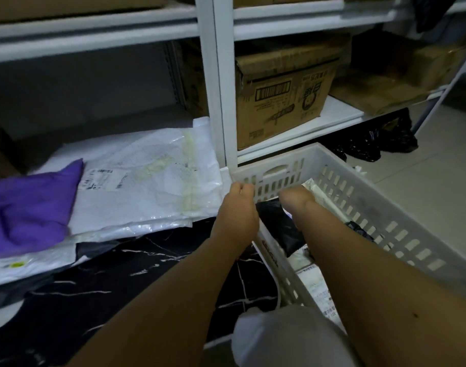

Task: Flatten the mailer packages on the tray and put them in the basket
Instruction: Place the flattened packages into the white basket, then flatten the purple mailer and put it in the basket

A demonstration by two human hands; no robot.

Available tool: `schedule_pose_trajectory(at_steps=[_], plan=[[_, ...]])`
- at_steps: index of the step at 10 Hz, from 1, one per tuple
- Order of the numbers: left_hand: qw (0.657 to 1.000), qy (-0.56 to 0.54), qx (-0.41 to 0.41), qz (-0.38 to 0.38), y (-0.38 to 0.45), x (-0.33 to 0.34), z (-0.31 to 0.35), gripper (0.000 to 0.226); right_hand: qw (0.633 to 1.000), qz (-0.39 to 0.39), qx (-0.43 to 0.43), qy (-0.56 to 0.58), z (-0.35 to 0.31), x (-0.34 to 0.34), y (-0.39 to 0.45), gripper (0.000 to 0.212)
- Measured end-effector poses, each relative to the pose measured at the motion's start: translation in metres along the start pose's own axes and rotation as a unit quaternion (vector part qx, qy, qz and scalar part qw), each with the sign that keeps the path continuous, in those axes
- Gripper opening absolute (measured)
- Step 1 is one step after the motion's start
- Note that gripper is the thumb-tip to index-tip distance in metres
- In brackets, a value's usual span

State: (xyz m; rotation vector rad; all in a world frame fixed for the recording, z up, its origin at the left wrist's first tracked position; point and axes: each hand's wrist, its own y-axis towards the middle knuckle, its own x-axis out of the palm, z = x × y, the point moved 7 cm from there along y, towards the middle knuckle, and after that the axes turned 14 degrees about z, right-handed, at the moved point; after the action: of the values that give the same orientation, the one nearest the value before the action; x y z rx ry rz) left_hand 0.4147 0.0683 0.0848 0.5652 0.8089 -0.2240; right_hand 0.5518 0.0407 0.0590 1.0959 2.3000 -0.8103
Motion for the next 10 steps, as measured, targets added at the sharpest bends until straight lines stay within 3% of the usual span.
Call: schedule_pose_trajectory(at_steps=[1,2,4,6,9,10], plan=[[1.000,0.019,-0.009,0.008,-0.010,-0.033,-0.006,0.036,0.993,-0.033,-0.069,-0.090,-0.022,0.013,-0.021,0.033],[0.998,0.039,-0.035,0.036,-0.018,-0.065,-0.025,0.036,0.994,-0.047,-0.094,-0.028,-0.040,0.029,-0.049,0.038],[0.990,0.081,-0.085,0.075,-0.043,-0.129,-0.077,0.037,0.982,-0.092,-0.143,-0.083,-0.062,0.082,-0.104,0.020],[0.971,0.135,-0.163,0.112,-0.076,-0.190,-0.145,0.037,0.967,-0.157,-0.176,-0.096,-0.073,0.153,-0.162,0.019],[0.920,0.205,-0.312,0.119,-0.130,-0.256,-0.263,0.037,0.928,-0.258,-0.264,-0.057,-0.105,0.265,-0.253,0.033],[0.909,0.214,-0.339,0.112,-0.137,-0.264,-0.291,0.042,0.917,-0.294,-0.265,-0.038,-0.111,0.292,-0.270,0.061]])
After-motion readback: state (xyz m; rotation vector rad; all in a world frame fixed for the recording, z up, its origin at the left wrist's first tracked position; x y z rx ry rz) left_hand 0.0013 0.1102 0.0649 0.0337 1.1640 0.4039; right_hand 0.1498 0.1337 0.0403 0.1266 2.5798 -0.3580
